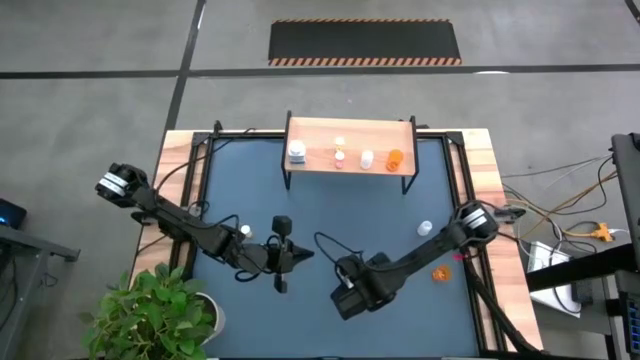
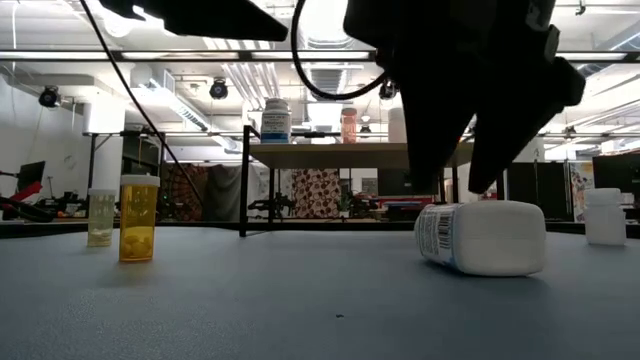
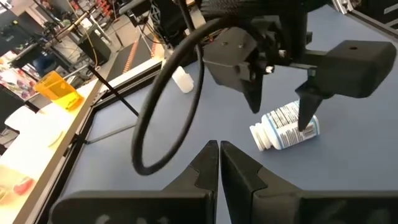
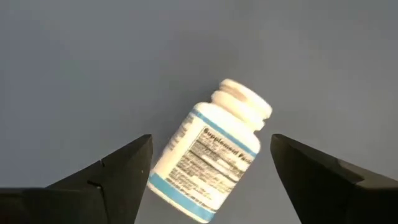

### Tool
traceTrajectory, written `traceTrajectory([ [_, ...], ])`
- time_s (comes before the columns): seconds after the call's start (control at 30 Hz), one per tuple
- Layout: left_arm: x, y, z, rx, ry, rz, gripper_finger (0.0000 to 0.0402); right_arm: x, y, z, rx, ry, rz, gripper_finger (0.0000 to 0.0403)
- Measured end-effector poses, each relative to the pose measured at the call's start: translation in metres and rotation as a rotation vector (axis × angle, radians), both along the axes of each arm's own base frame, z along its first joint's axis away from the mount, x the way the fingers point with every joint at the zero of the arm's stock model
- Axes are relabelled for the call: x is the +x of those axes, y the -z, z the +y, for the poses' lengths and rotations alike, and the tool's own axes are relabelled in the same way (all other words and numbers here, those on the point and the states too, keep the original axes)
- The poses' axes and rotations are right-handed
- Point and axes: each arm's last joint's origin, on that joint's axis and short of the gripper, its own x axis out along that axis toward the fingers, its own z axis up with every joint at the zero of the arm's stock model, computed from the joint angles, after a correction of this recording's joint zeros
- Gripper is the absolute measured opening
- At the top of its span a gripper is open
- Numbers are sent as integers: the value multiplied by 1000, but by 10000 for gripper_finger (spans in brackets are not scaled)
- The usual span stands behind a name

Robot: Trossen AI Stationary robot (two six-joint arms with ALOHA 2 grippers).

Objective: Pick and place medicine bottles onto shelf by color
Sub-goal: Put the white pill bottle on the shelf

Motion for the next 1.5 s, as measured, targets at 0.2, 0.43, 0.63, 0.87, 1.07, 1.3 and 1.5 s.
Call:
traceTrajectory([
  [0.2,-1,4,1,5,0,11,0,1,21,3,28,56,68,307],
  [0.43,-2,4,1,4,0,11,0,1,33,2,4,57,106,300],
  [0.63,-2,4,0,-3,-1,7,0,-1,27,4,-13,-39,107,230],
  [0.87,-3,3,-4,-8,17,0,0,-14,-2,15,-47,-358,84,193],
  [1.07,-2,-2,-6,-17,24,-15,0,-25,-37,17,-27,-709,-102,193],
  [1.3,1,-11,-8,-38,39,-91,0,-46,-49,-13,-21,-933,-394,193],
  [1.5,3,-18,-11,-38,111,-115,0,-63,-45,-42,13,-1101,-750,192],
])
